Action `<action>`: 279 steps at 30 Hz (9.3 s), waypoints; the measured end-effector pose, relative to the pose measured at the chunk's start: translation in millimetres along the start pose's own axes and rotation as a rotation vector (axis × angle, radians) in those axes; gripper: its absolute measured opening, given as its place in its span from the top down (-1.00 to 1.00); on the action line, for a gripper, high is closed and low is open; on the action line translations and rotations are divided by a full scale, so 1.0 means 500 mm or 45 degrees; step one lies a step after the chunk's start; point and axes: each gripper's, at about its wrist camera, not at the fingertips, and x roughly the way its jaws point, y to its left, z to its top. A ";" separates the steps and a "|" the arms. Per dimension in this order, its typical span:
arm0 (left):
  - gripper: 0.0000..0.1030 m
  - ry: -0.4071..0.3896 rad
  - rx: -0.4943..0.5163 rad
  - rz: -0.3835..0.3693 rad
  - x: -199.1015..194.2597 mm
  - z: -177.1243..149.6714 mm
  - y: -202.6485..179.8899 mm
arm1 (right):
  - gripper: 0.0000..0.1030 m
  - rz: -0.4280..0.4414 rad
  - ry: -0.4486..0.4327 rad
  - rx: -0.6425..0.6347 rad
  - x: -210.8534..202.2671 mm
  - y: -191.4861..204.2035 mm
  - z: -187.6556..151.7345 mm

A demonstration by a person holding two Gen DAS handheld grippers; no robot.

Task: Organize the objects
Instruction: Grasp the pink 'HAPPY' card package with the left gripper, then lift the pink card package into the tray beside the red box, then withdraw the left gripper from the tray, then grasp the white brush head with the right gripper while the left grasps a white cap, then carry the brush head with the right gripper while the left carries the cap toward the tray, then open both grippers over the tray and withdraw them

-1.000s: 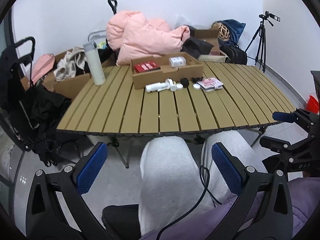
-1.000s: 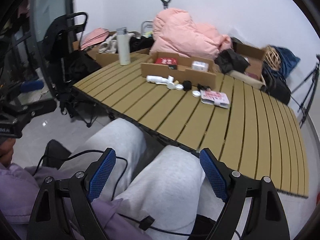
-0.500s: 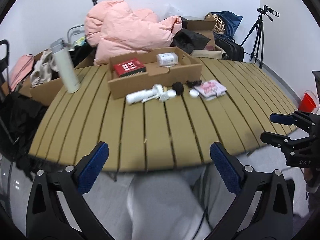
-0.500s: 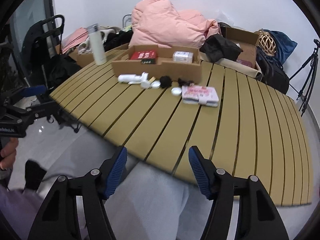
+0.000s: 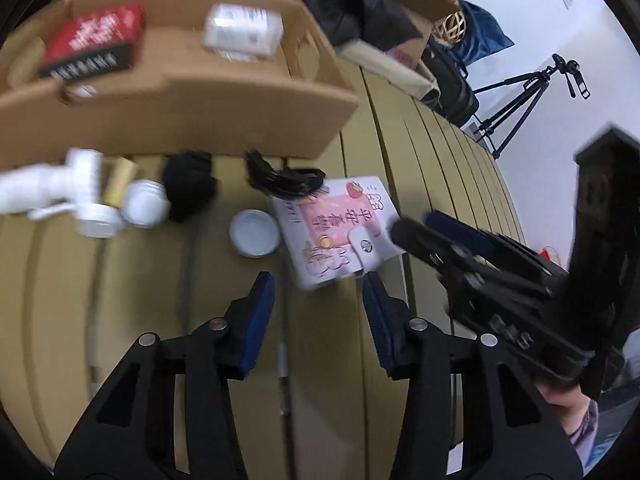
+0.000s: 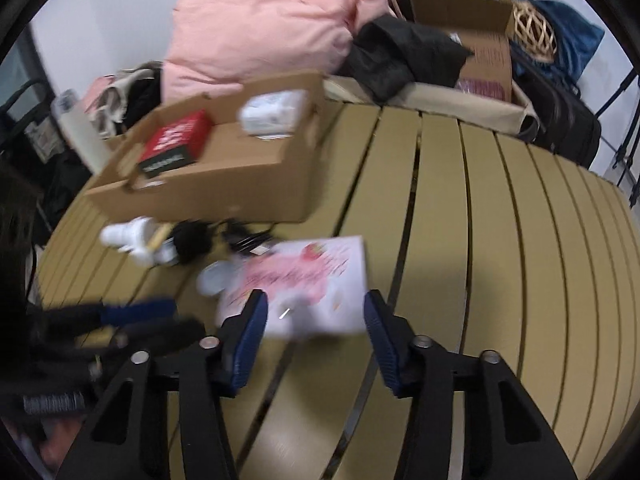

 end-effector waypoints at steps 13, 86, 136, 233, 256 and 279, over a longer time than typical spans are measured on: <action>0.80 0.098 0.130 -0.057 -0.045 -0.127 -0.014 | 0.97 0.036 0.053 0.015 -0.007 0.030 -0.109; -0.67 -0.413 0.041 0.438 -0.505 0.126 0.256 | -0.71 0.052 -0.128 -0.089 -0.073 0.232 0.224; -1.00 -0.413 0.121 0.534 -0.571 -0.387 0.148 | -0.72 -0.128 -0.529 0.031 -0.466 0.289 -0.412; 0.54 -0.195 0.159 0.297 -0.101 0.396 0.180 | 0.69 0.049 -0.040 -0.073 0.093 0.178 0.316; -0.26 -0.360 0.274 0.501 -0.357 0.307 0.162 | -0.45 0.089 -0.035 -0.056 0.029 0.197 0.344; -1.00 -0.790 0.505 0.326 -0.838 -0.410 -0.061 | -0.86 0.143 -0.450 -0.341 -0.675 0.331 -0.267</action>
